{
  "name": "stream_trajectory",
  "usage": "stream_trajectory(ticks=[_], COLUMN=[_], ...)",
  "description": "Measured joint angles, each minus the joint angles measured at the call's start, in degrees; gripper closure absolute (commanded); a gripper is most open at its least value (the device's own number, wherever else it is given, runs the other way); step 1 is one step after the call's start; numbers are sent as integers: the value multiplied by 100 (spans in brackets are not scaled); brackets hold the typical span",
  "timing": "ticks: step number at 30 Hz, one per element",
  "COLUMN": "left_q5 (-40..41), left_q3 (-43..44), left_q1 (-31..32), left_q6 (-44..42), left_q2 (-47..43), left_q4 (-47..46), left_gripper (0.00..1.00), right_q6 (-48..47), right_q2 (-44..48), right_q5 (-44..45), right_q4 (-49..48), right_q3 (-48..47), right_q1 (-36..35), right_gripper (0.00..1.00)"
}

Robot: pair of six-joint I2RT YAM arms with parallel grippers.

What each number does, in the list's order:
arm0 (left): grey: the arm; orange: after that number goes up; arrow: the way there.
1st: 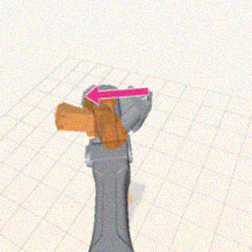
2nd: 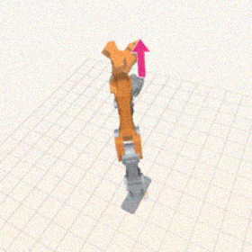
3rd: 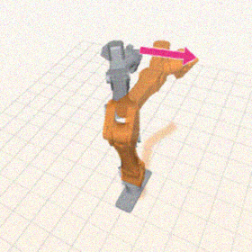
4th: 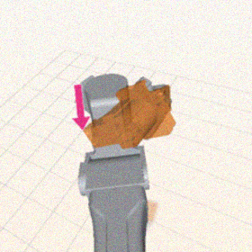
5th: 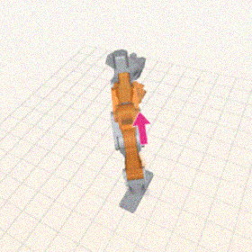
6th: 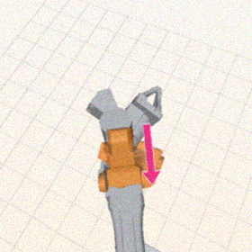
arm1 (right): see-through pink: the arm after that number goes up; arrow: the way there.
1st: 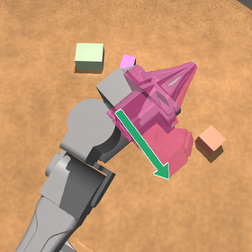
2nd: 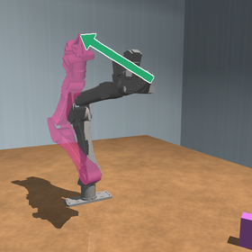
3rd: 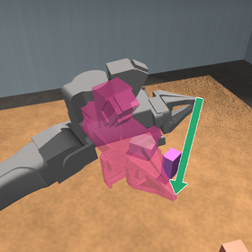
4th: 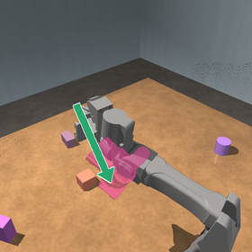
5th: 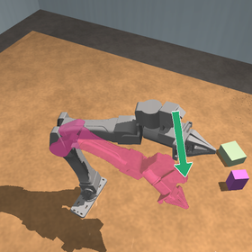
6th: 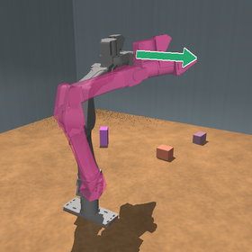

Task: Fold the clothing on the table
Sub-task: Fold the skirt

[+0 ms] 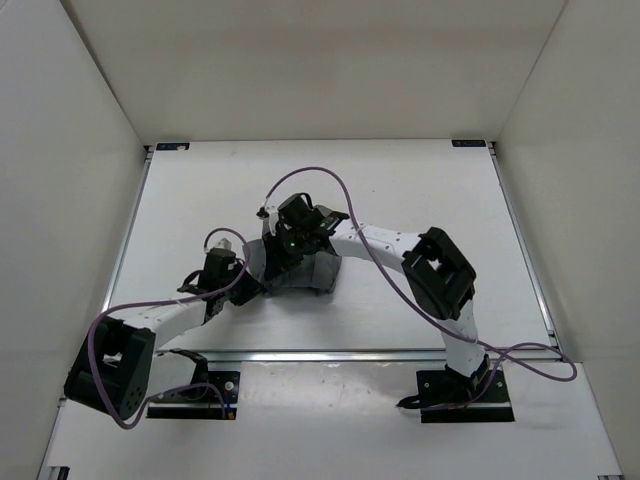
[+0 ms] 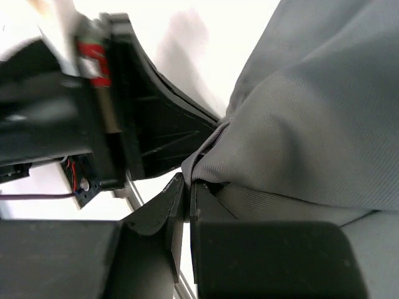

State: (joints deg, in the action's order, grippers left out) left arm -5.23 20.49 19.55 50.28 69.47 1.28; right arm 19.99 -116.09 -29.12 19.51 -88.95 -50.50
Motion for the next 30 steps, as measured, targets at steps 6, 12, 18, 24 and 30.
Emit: stream_trajectory(ticks=[6,12,18,24,30], left_q5=[-304,-192,-136,-232,-511], left_q3=[-363,-439,-439,-422,564], left_q1=[-452,-763,-811,-822,-855], left_q6=[-107,-358,-275,-295,-876], left_q2=[-601,-1517,-2538,-3200,-2824], left_q4=[-216,501,1204,1722,2577], left_gripper=[25,12,3,2,2], right_q6=[-33,-271,-398,-254,-9], right_q2=[-640,-844,-164,2511,5040], right_q5=[-422,-501,-592,-118,636], right_q4=[267,479,-7,-1272,-2124], right_q3=[-448,-890,-444,1545,3370], right_q1=[0,20,-33,-70,909], right_gripper=[83,60,45,38,27])
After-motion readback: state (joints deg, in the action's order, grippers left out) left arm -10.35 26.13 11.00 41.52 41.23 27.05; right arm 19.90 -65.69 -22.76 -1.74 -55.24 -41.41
